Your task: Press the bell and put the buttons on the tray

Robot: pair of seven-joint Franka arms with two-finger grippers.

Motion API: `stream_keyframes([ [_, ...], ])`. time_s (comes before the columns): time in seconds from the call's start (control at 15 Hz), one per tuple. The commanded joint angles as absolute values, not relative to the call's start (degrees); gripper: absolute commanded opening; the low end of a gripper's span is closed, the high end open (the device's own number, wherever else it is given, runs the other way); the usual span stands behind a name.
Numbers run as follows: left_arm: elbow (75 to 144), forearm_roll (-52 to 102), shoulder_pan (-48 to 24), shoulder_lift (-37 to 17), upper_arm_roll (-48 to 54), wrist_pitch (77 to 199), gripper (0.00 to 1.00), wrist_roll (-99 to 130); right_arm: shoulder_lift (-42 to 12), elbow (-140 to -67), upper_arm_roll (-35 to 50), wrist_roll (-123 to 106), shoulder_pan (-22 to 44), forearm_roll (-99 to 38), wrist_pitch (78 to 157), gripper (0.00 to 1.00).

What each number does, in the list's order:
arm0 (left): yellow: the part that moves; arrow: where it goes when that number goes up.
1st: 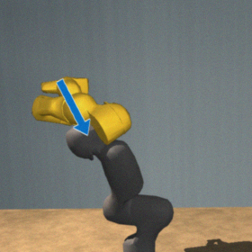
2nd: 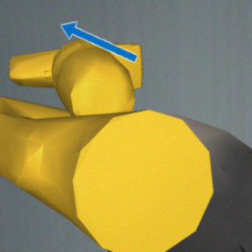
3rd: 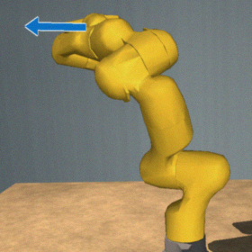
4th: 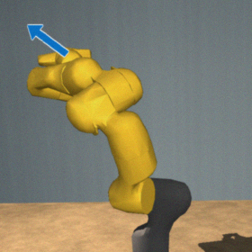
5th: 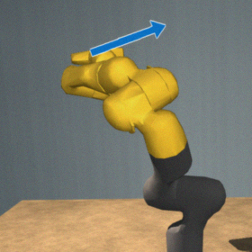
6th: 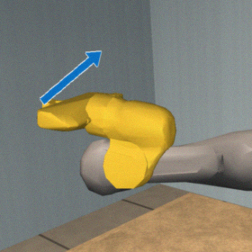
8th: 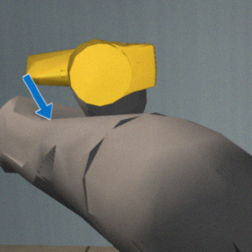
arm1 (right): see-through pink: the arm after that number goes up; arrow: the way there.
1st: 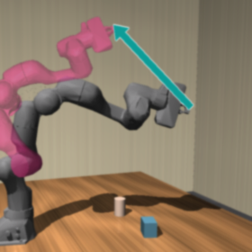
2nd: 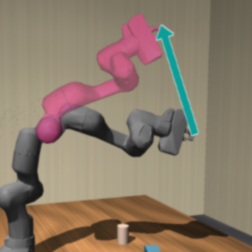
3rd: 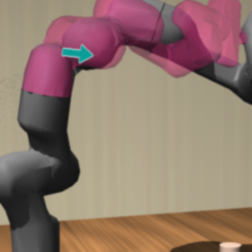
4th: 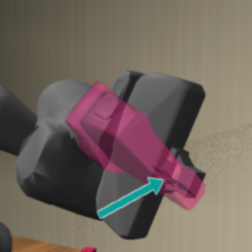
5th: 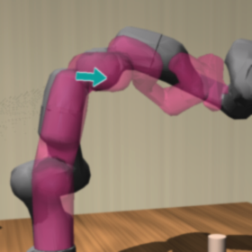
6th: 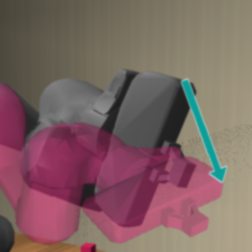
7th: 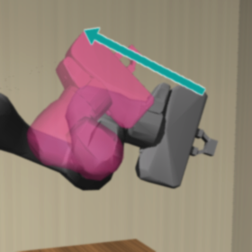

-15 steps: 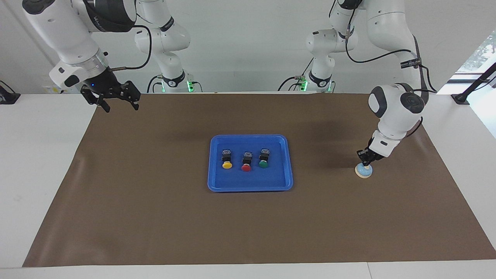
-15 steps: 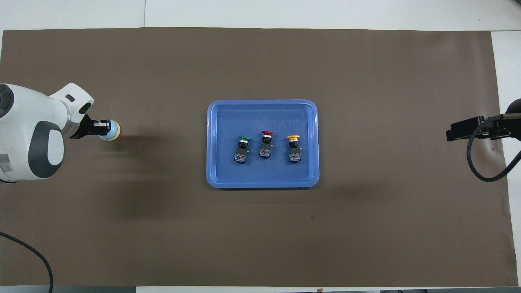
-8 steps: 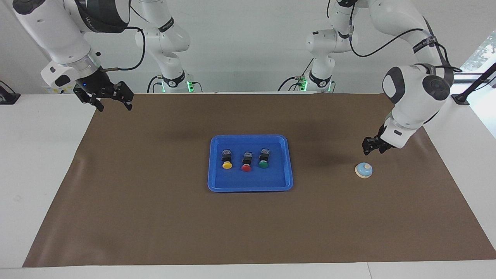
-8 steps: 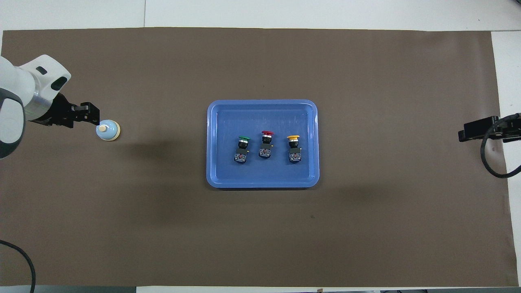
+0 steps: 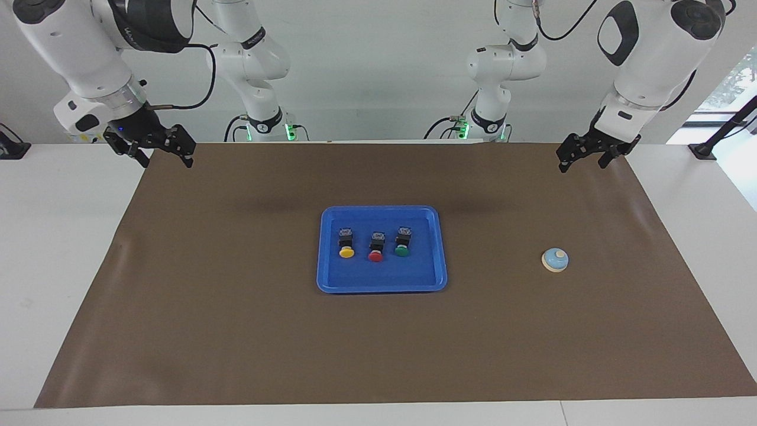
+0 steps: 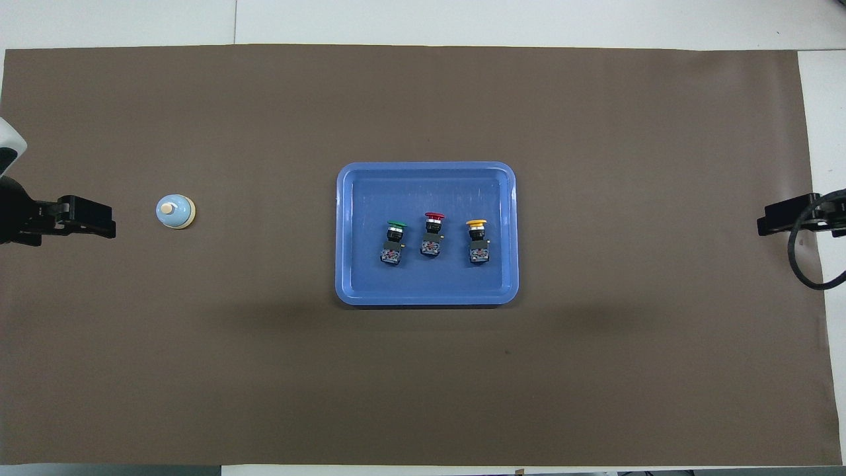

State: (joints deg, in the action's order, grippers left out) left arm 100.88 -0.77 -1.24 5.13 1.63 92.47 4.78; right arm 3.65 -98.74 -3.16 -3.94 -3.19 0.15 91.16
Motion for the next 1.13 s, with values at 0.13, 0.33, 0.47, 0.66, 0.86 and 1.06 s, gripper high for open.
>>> stream_keyframes([
  [0.13, 102.1, 0.1, -1.7, 5.4, 1.3, 93.7, 1.0, 5.7, 3.8, -98.3, -2.4, -4.7, -2.3, 1.2, 90.2, 1.0],
  [0.33, 101.0, 0.1, -2.1, 4.7, 0.4, 92.5, 1.0, 5.7, 3.9, -98.4, -2.4, -4.6, -0.1, 1.2, 90.2, 1.0],
  [0.47, 98.1, 0.1, -2.0, 3.7, 0.7, 90.0, 1.0, 5.8, 3.9, -98.4, -2.4, -4.7, -0.1, 1.2, 90.2, 1.0],
  [0.66, 94.8, 0.1, -1.3, 1.4, 0.6, 88.2, 1.0, 5.8, 3.9, -98.4, -2.4, -4.7, -0.1, 1.1, 90.1, 1.0],
  [0.86, 94.6, 0.1, -1.2, 1.1, 0.1, 88.1, 1.0, 5.8, 4.0, -98.8, -2.4, -4.7, -0.1, 1.1, 90.1, 1.0],
  [1.06, 90.4, 0.1, -1.1, -0.3, 0.3, 85.0, 1.0, 5.8, 4.0, -98.8, -2.5, -4.7, -0.3, 1.1, 90.0, 1.0],
])
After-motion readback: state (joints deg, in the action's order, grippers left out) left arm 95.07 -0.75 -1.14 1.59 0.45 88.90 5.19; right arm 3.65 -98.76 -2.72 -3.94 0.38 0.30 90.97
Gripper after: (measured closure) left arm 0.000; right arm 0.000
